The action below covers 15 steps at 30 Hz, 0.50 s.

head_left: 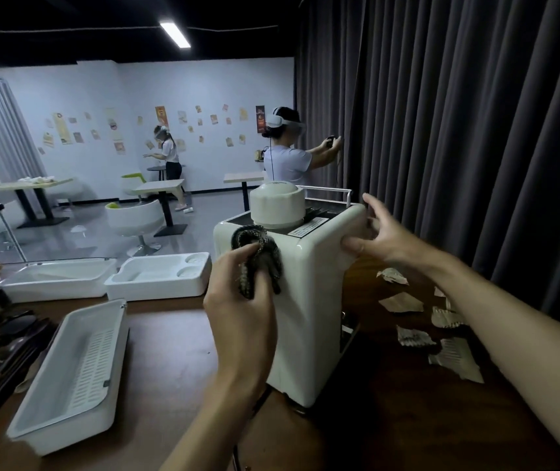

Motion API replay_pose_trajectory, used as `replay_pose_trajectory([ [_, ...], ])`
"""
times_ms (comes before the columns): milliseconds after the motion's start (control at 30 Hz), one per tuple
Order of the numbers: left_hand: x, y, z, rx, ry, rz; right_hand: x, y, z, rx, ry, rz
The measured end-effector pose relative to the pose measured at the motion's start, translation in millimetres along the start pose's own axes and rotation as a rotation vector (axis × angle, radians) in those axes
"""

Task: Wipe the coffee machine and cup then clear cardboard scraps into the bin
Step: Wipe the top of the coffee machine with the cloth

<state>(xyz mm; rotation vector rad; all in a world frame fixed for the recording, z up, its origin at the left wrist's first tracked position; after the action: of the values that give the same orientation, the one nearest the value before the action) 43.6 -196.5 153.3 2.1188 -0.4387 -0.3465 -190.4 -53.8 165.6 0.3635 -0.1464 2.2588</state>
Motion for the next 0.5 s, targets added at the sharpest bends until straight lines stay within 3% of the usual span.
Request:
replay_pose_trajectory([
  [300,12,35,35,0.176,-0.089,0.026,10,-25,-2,0.065,-0.077,-0.262],
  [400,20,49,36,0.204,-0.18,-0.001,11,-38,1,0.094,-0.054,-0.228],
  [500,28,47,18,0.123,-0.208,-0.001,5,-44,6,0.123,-0.052,-0.154],
])
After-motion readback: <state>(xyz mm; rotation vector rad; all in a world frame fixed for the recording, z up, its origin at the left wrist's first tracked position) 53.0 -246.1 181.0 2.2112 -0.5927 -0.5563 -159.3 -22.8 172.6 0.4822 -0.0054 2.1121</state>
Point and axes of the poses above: each hand's wrist, its own y-axis towards the middle knuckle, its own x-axis out of the back of the hand, z = x × y, the point moved 8 cm from there along y, towards the middle knuckle, and after that the axes turned 15 degrees about -x, right-handed, at the moved point
